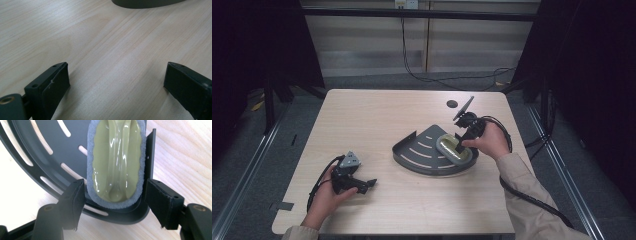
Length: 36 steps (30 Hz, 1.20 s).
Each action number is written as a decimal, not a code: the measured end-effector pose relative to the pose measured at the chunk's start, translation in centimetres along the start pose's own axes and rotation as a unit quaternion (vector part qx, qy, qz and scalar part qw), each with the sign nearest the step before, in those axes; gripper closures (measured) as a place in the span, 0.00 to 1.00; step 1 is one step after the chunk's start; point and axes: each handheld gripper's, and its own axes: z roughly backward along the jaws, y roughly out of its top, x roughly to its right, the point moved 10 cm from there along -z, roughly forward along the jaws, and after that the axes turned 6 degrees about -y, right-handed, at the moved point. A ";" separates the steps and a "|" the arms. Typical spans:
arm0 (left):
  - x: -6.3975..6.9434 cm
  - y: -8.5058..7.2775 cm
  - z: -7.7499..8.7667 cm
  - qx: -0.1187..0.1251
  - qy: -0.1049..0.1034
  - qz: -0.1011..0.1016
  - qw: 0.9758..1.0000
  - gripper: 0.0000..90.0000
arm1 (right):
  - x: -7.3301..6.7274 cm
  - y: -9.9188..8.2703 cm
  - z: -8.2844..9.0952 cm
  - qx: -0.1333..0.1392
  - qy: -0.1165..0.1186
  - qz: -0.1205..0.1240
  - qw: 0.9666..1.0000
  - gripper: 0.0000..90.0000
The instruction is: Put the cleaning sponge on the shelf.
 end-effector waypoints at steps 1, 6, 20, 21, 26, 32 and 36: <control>0.0 0.0 0.0 0.000 0.000 0.000 1.000 0.06 | 0.1 -0.2 0.2 -0.001 -0.001 0.001 1.000 0.35; 0.0 0.0 0.0 0.000 0.000 0.000 1.000 0.06 | 0.2 -0.7 0.5 0.000 0.001 0.003 1.000 0.34; 0.0 0.0 0.0 0.000 0.000 0.001 1.000 0.06 | -0.4 -2.8 1.4 -0.012 0.005 0.025 1.000 0.26; 0.0 0.0 0.0 -0.001 0.000 0.001 1.000 0.06 | -0.4 -2.8 1.4 -0.012 0.005 0.025 1.000 0.26; 0.0 0.0 0.0 -0.001 0.000 0.001 1.000 0.06 | -0.8 -3.2 1.8 -0.006 0.004 0.029 1.000 0.23; 0.0 0.0 0.0 -0.003 0.000 -0.002 1.000 0.06 | -1.0 -3.6 2.2 0.005 0.003 0.034 0.999 0.19; 0.0 0.0 0.0 -0.003 0.000 -0.002 1.000 0.06 | -1.3 -3.9 2.4 0.013 0.014 0.035 0.999 0.17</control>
